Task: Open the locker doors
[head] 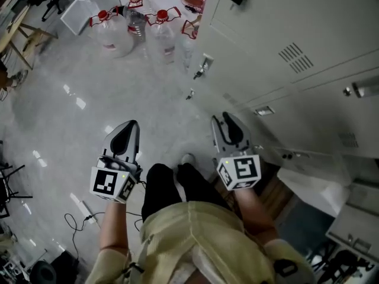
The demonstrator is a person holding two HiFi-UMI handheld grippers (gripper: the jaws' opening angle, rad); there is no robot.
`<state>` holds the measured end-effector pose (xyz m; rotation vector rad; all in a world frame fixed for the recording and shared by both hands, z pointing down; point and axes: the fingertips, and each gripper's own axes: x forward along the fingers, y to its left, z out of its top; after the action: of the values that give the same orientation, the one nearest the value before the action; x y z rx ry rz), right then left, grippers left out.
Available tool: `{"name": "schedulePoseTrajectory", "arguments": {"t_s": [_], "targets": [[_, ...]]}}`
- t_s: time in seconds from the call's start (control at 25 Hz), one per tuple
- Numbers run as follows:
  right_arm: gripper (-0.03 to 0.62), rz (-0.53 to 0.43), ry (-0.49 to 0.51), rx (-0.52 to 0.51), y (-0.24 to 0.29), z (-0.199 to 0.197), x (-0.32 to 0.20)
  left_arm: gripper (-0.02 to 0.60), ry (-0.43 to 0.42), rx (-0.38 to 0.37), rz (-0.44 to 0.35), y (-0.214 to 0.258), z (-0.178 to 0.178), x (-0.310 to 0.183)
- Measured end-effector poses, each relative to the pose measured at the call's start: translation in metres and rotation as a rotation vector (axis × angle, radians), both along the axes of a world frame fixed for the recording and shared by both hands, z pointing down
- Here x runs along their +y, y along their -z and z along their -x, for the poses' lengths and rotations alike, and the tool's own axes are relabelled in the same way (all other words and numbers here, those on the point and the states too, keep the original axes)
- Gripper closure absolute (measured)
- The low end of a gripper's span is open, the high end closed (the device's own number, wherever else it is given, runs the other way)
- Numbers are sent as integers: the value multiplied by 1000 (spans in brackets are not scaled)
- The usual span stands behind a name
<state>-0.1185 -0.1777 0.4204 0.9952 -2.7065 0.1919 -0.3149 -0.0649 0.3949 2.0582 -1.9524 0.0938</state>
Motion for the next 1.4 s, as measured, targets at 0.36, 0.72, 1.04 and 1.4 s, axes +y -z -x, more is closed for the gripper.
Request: {"name": "schedulePoseTrajectory", "arguments": {"t_s": [0.36,0.72,1.04,1.4], "targets": [[477,150,-48,17,-81,29,-20,578,-138,-82,38,-55,-6,-72],[477,201,-215,40,-160,65,-38,578,-328,-119,118,-146,26,-100],[477,214,-281,101,-251,96,-45,578,-398,-94,146,-217,44,-117],[479,234,-360,137,-346,92,-78,578,-343,-45,194,-308,49,-127]]}}
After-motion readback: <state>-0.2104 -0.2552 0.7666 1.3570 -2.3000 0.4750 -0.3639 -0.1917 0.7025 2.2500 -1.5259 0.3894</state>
